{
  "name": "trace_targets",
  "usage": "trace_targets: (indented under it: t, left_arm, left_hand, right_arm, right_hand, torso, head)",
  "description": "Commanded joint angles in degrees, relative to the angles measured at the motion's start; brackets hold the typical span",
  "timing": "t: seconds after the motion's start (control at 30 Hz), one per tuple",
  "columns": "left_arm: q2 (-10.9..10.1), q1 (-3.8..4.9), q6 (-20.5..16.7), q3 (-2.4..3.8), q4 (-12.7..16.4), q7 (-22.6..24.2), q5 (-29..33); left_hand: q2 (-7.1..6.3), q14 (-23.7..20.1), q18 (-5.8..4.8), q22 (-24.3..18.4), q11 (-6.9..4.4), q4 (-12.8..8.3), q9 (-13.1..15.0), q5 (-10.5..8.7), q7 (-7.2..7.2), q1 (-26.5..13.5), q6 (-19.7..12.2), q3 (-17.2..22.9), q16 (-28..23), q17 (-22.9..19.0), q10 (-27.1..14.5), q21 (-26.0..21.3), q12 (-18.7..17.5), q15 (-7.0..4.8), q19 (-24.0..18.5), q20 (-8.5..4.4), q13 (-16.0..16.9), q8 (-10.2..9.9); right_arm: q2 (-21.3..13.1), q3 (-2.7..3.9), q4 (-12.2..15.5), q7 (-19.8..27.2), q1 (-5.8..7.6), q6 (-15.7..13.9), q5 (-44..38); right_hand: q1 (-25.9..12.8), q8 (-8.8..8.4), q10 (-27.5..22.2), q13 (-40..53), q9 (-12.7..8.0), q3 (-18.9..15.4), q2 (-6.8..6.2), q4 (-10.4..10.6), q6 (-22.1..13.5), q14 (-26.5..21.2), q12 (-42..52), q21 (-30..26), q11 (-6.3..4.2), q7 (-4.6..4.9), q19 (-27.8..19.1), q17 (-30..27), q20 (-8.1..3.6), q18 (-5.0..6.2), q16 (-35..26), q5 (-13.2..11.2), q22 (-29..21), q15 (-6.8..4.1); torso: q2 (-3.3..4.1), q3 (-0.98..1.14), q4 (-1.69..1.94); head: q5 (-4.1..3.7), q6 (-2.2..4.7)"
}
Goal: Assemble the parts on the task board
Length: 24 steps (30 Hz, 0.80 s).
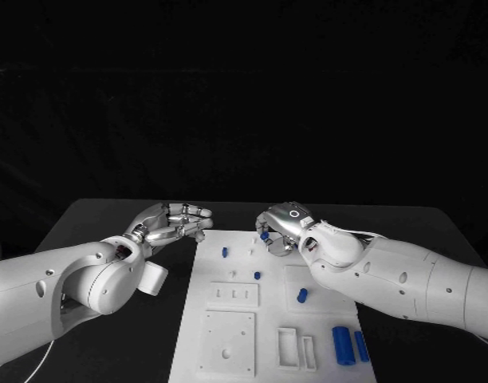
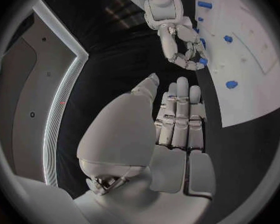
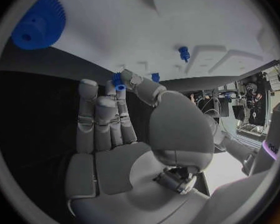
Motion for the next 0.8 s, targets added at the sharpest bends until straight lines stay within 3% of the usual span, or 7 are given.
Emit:
trace_targets:
  t: [0.03,0.23,0.4,0.8]
  left_arm:
    - [0.21,0.16,0.75,0.05,0.0,0.32,-0.26]
    - [0.36,0.17,0.72,0.05,-0.07,0.37,-0.26]
    - [0.52,0.17,0.79,0.05,-0.1,0.36,-0.26]
    - [0.69,0.18,0.88,0.06,-0.23,0.3,-0.26]
  left_hand:
    - [-0.48,-0.49,0.96,0.29,0.34,0.33,-0.09,-0.34,0.44,-0.23,-0.26,-0.07,0.33,-0.08,0.05,0.28,-0.29,0.03,0.0,-0.38,0.09,-0.32]
    - [-0.48,-0.49,0.95,0.28,0.34,0.33,-0.09,-0.34,0.44,-0.21,-0.26,-0.06,0.33,-0.1,0.05,0.29,-0.32,0.03,0.0,-0.4,0.1,-0.32]
    - [-0.47,-0.5,0.95,0.27,0.34,0.32,-0.09,-0.33,0.43,-0.18,-0.26,-0.05,0.34,-0.1,0.06,0.29,-0.34,0.03,0.0,-0.42,0.11,-0.32]
    - [-0.45,-0.5,0.89,0.24,0.35,0.39,-0.11,-0.32,0.45,-0.24,-0.28,-0.06,0.37,-0.13,0.08,0.32,-0.42,0.02,0.0,-0.45,0.14,-0.34]
  right_arm:
    - [0.42,0.04,-0.16,-0.96,0.01,-0.86,-0.87]
    - [1.99,0.04,-1.43,-1.14,-0.02,-0.64,-0.91]
    - [2.88,0.04,-2.28,-1.43,-0.08,-0.66,-1.0]
    - [4.32,0.04,-3.83,-1.74,-0.55,0.05,-1.43]
  right_hand:
    - [0.35,0.08,3.42,7.86,0.13,0.31,-0.3,0.05,0.38,-1.06,0.1,0.16,-1.11,-0.1,0.2,-0.07,-0.34,1.81,0.22,-0.16,0.93,-1.17]
    - [0.35,0.04,3.39,7.95,0.17,0.43,-0.32,0.12,0.38,-1.06,0.07,0.16,-1.1,-0.1,0.19,-0.09,-0.34,1.81,0.22,-0.13,0.93,-1.17]
    - [0.34,-0.02,3.33,8.06,0.23,0.61,-0.35,0.25,0.37,-1.07,0.01,0.14,-1.08,-0.09,0.15,-0.13,-0.33,1.81,0.21,-0.11,0.92,-1.15]
    - [0.35,-0.11,3.25,8.22,0.32,0.84,-0.43,0.37,0.36,-1.09,-0.07,0.13,-1.05,-0.08,0.07,-0.19,-0.31,1.81,0.18,-0.1,0.92,-1.12]
  torso:
    - [0.06,0.0,0.02]
    - [0.12,0.1,-0.1]
    - [0.15,0.05,-0.04]
    - [0.18,0.03,-0.09]
  head:
    - [0.16,-0.06]
    - [0.47,-0.14]
    - [0.79,-0.12]
    - [0.77,-0.38]
